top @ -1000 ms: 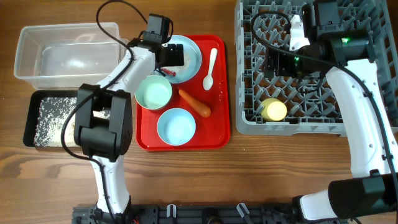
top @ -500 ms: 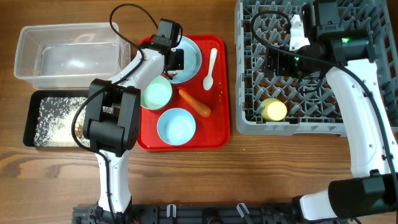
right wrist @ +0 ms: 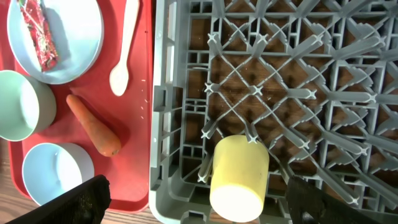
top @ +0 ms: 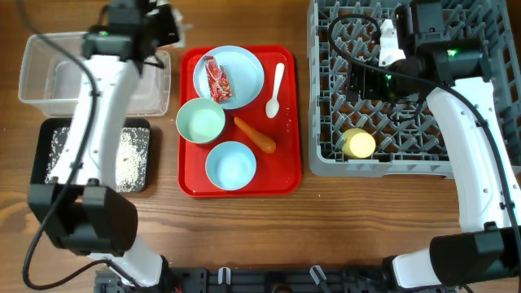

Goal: Sort waste into correct bins and load items into the dishwasher rack
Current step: 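Grasp the white tissue from the plate and carry it to the clear bin, then grasp the red wrapper from the plate and drop it in the clear bin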

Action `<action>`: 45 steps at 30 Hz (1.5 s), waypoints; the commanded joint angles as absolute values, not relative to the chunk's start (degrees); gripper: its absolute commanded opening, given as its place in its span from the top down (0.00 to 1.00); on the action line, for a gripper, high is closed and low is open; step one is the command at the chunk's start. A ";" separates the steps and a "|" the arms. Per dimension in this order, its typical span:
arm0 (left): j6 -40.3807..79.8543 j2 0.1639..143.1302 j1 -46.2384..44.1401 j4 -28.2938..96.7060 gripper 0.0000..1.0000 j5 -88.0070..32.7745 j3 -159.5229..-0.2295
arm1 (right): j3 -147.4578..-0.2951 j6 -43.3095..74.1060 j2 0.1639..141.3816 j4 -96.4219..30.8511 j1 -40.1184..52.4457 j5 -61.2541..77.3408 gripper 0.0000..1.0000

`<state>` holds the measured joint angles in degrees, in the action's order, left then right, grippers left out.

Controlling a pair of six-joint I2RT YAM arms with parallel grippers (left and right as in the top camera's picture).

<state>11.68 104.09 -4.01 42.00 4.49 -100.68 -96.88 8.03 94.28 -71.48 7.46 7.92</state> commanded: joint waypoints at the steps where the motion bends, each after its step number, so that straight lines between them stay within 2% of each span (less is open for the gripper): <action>1: 12.40 105.75 3.33 43.57 0.96 4.58 -100.51 | -97.01 7.49 94.30 -71.29 7.66 8.67 0.07; 7: 11.97 114.34 14.48 39.42 0.94 4.60 -100.36 | -97.01 7.25 94.30 -71.64 7.66 8.64 0.07; 8: 12.27 115.39 15.11 39.46 0.54 4.60 -100.36 | -97.01 7.07 94.30 -71.64 7.66 8.64 0.07; 9: 12.88 116.84 16.10 40.21 0.00 4.58 -100.36 | -97.01 7.07 94.30 -71.61 7.66 8.67 0.07; 15: 12.84 112.33 15.86 40.95 0.00 3.11 -100.64 | -97.01 7.09 94.30 -71.88 7.66 8.69 0.07; 19: 9.04 106.00 10.39 41.34 0.05 -12.69 -100.64 | -97.01 7.07 94.30 -71.59 7.66 8.69 0.07; 23: 9.80 109.62 -3.40 44.45 0.07 -8.25 -100.36 | -97.01 7.05 94.30 -71.79 7.66 8.67 0.07; 27: 20.10 117.73 -10.59 43.05 0.04 3.09 -100.36 | -97.01 6.28 94.30 -71.75 7.66 8.67 0.07; 34: 22.39 126.85 -15.55 38.59 0.05 2.98 -100.33 | -97.01 6.02 94.30 -71.85 7.66 8.67 0.07; 43: 26.22 130.41 -15.55 38.11 0.12 6.57 -100.25 | -97.01 6.09 94.30 -72.66 7.66 8.67 0.07; 44: 26.17 130.61 -15.55 37.82 0.13 6.55 -100.12 | -97.01 6.15 94.30 -72.66 7.66 8.67 0.07; 45: 26.17 131.09 -15.55 37.69 0.19 6.55 -100.07 | -97.01 6.17 94.30 -72.69 7.66 8.67 0.07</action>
<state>25.19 129.82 -15.64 38.24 5.32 -100.36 -96.88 7.18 94.28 -72.60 7.46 7.92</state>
